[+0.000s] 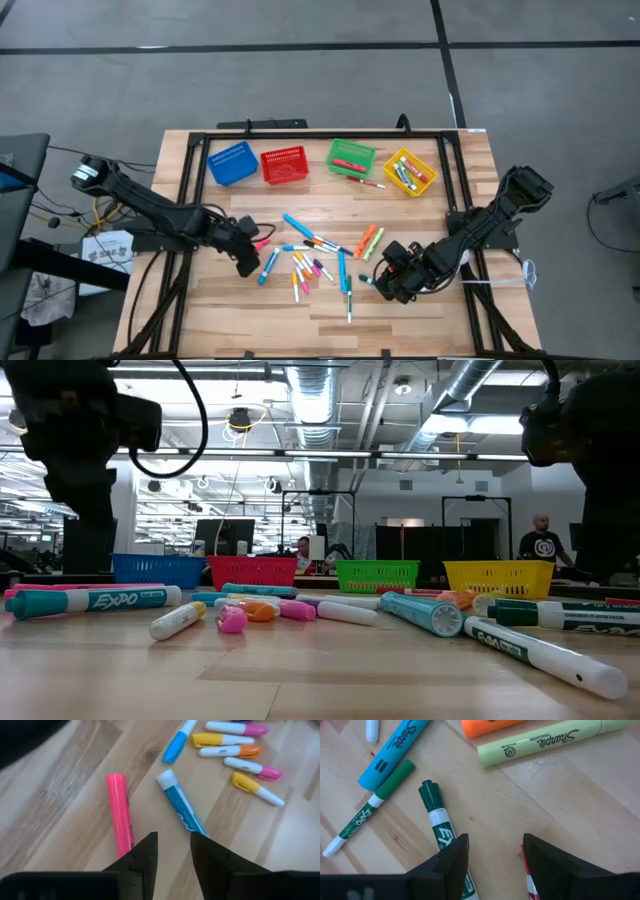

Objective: Pick & Place Markers
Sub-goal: Put the large red marker pen into the yellow bin

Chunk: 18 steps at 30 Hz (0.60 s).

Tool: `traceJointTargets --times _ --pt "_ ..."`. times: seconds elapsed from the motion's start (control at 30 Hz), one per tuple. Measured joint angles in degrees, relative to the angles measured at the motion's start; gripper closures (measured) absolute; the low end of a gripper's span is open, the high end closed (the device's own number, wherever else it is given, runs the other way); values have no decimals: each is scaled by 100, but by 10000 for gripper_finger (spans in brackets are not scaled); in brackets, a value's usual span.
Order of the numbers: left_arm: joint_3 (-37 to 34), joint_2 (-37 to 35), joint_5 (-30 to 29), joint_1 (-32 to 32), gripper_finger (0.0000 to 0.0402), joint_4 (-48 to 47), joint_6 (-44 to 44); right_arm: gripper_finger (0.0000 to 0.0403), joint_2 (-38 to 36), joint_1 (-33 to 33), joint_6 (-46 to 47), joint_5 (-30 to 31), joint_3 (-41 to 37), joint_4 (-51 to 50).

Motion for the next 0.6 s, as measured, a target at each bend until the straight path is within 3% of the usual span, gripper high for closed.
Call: traceJointTargets --times 0.4,0.6 --pt "-2 -7 120 0 272 91 -5 235 0 0 -448 -794 169 -113" --pt "-2 -82 81 0 274 111 36 245 0 0 -450 -1153 357 -813"
